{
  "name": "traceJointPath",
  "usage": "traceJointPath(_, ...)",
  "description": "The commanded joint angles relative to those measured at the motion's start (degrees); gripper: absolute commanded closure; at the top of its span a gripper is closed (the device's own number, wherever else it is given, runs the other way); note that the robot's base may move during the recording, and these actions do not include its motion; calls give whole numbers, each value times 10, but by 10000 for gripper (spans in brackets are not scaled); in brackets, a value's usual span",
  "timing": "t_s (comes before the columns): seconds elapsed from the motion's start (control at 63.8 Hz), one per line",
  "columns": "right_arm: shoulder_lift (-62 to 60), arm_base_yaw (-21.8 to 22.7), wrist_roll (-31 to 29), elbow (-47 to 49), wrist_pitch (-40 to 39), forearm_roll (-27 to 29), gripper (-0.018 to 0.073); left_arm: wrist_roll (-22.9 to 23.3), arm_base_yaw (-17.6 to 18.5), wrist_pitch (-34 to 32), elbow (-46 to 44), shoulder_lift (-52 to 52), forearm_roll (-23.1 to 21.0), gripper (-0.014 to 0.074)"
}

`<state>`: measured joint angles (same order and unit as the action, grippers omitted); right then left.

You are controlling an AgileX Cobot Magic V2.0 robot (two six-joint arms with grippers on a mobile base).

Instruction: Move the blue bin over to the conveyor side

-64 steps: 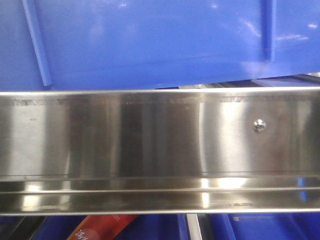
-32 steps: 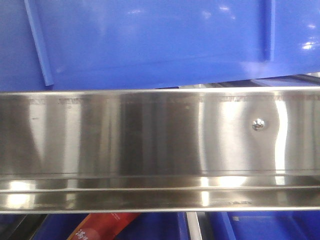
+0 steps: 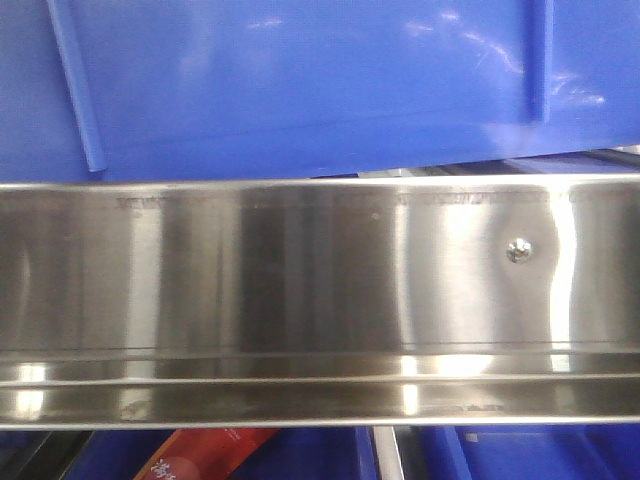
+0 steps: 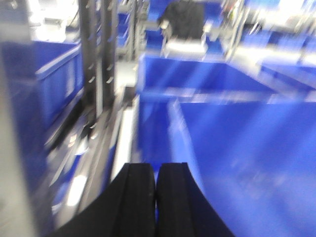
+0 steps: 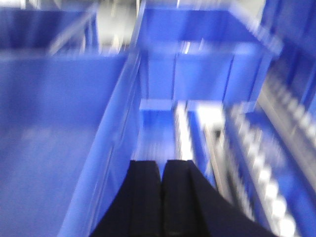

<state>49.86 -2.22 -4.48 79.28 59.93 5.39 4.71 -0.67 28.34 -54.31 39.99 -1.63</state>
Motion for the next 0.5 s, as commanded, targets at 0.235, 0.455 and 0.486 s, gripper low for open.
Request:
traceJointPath(0.235,165,-24,45,143,71,-30,624,0,-3,125,-183,184,-20,593)
traceJointPath(0.455,277,-102,105,251,100,-129,624,0,-3,203,-301,291,-20,593)
traceJointPath(0.486,293,-103,106,261,100,-123,624,0,-3,206,-310,304,-20,593)
